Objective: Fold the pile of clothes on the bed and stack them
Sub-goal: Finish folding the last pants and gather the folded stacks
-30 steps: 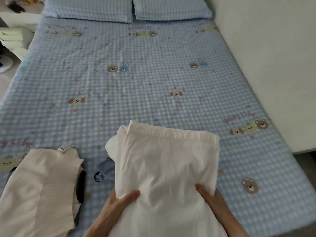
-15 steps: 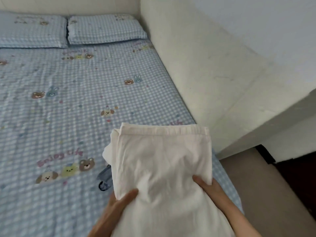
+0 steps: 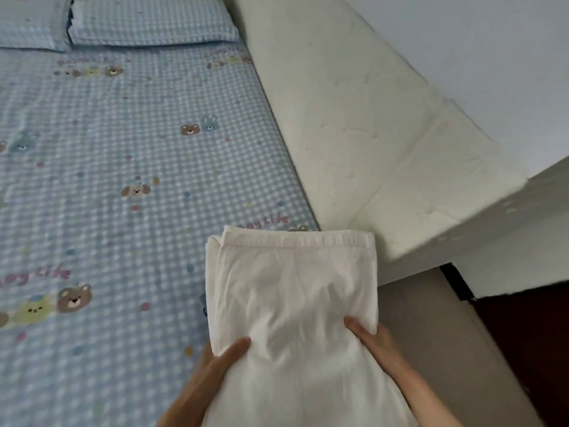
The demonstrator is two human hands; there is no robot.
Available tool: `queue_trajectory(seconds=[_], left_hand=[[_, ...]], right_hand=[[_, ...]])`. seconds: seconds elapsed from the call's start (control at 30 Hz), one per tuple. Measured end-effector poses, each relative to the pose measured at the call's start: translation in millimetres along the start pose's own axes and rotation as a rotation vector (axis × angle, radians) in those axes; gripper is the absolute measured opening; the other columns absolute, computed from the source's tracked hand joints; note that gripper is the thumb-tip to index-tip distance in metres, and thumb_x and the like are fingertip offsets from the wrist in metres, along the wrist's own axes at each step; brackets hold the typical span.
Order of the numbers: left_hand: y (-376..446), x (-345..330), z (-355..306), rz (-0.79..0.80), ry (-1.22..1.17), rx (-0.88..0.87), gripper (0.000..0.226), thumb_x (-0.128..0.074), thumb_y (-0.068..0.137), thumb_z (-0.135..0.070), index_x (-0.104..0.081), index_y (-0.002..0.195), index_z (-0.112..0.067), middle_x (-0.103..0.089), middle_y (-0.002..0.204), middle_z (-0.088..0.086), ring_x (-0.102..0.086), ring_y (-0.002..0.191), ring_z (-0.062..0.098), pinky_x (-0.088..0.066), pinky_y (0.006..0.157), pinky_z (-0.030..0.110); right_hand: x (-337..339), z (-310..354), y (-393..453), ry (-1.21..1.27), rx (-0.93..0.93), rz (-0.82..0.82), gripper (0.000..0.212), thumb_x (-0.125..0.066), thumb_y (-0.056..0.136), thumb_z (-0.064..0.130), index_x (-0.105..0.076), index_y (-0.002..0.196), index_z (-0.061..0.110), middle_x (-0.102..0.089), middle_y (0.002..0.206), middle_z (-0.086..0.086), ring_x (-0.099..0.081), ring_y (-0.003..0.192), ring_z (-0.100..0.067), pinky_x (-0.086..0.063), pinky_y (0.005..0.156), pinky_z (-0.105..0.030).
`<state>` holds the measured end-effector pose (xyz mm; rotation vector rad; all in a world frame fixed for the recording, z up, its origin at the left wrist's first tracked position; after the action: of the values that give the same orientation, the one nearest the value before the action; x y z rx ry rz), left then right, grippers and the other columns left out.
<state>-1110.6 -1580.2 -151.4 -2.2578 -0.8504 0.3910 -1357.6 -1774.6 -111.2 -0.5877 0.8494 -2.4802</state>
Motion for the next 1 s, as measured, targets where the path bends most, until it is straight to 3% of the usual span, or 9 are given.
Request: queue_trajectory(seconds=[0.17,0.3,0.47,0.57,0.67,0.7,0.77,0.87,1.0], left_hand=[[17.4,35.2,28.1,-0.073,0.022,0.010,0.102,-0.086,0.047,-0.056,-0.048,0.132,-0.016,-0.059,0.125,0.007,-0.056,0.108,0.018,-0.041,0.098,0.034],[32.8,54.7,45.2,-0.162,0.106,0.062,0.110,-0.086,0.041,-0.057,-0.047,0.135,-0.016,-0.057,0.120,0.001,-0.052,0.107,0.017,-0.038,0.101,0.036],[51.7,49.8,62.6,-0.208,0.146,0.130,0.100,-0.084,0.044,-0.046,-0.049,0.129,-0.007,-0.060,0.124,0.015,-0.058,0.102,0.023,-0.044,0.096,0.038],[46.9,48.6,54.8,-0.253,0.218,0.146,0.105,-0.086,0.045,-0.055,-0.048,0.127,-0.003,-0.058,0.124,0.020,-0.058,0.103,0.027,-0.044,0.098,0.044],[18.8,41.4,31.8,-0.505,0.608,-0.165,0.112,-0.058,0.054,-0.082,-0.040,0.138,-0.011,-0.041,0.142,0.022,-0.048,0.124,0.037,-0.037,0.105,0.050],[5.6,29.1,22.0,-0.494,0.783,-0.389,0.103,-0.042,0.065,-0.085,-0.033,0.144,-0.018,-0.029,0.152,0.016,-0.037,0.136,0.031,-0.029,0.110,0.046],[-11.3,-5.1,18.5,-0.272,1.057,-0.755,0.079,-0.022,0.085,-0.073,-0.016,0.149,-0.027,-0.004,0.160,0.001,-0.008,0.147,0.015,-0.012,0.115,0.032],[-7.3,-18.0,37.5,-0.122,1.237,-0.766,0.077,-0.016,0.088,-0.069,-0.005,0.150,-0.027,0.008,0.160,0.001,0.005,0.147,0.013,-0.011,0.111,0.033],[20.6,-11.0,67.2,-0.074,1.349,-0.738,0.081,-0.023,0.086,-0.072,-0.011,0.150,-0.025,0.002,0.160,0.007,0.001,0.147,0.018,-0.013,0.110,0.036]], right_hand=[[-44.9,-18.1,38.6,-0.112,0.061,0.141,0.058,-0.070,0.080,0.043,-0.048,0.132,0.026,-0.059,0.125,0.011,-0.057,0.110,-0.001,-0.043,0.098,-0.018],[-72.8,-41.4,51.9,-0.085,0.054,0.145,0.054,-0.064,0.086,0.042,-0.041,0.133,0.032,-0.054,0.131,0.011,-0.051,0.119,-0.003,-0.035,0.101,-0.019],[-74.3,-55.9,67.3,-0.082,0.024,0.110,0.058,-0.061,0.089,0.039,-0.038,0.139,0.026,-0.051,0.138,0.005,-0.048,0.122,-0.006,-0.033,0.101,-0.019],[-75.4,-50.0,64.5,-0.167,0.027,0.101,0.062,-0.062,0.088,0.041,-0.035,0.141,0.023,-0.049,0.141,0.000,-0.048,0.124,-0.011,-0.035,0.103,-0.023],[-76.5,-32.1,47.6,-0.664,0.150,-0.252,0.076,-0.053,0.090,0.048,-0.020,0.150,0.014,-0.033,0.151,-0.014,-0.033,0.139,-0.028,-0.030,0.112,-0.043],[-86.3,-18.0,37.7,-0.873,0.280,-0.353,0.073,-0.045,0.092,0.051,-0.021,0.150,0.014,-0.029,0.153,-0.016,-0.028,0.142,-0.031,-0.026,0.113,-0.048],[-116.5,-0.1,25.0,-1.073,0.458,-0.314,0.069,-0.028,0.092,0.058,-0.024,0.150,0.021,-0.018,0.158,-0.012,-0.016,0.146,-0.031,-0.013,0.113,-0.054],[-147.8,-8.6,32.5,-1.183,0.469,-0.189,0.073,-0.022,0.089,0.067,-0.010,0.151,0.030,0.004,0.160,-0.004,0.011,0.147,-0.028,-0.002,0.113,-0.060],[-160.6,-30.7,48.6,-1.209,0.405,-0.159,0.075,-0.018,0.089,0.066,-0.037,0.145,0.019,-0.028,0.154,-0.014,-0.019,0.142,-0.033,-0.031,0.102,-0.066]])
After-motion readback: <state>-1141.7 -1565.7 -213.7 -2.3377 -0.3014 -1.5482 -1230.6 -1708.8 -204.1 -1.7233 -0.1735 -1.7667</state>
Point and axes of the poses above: each hand's wrist, its own y-axis towards the middle knuckle, its own x-axis out of the back of the hand, z = x × y, the point moved 4 cm from there along y, towards the middle knuckle
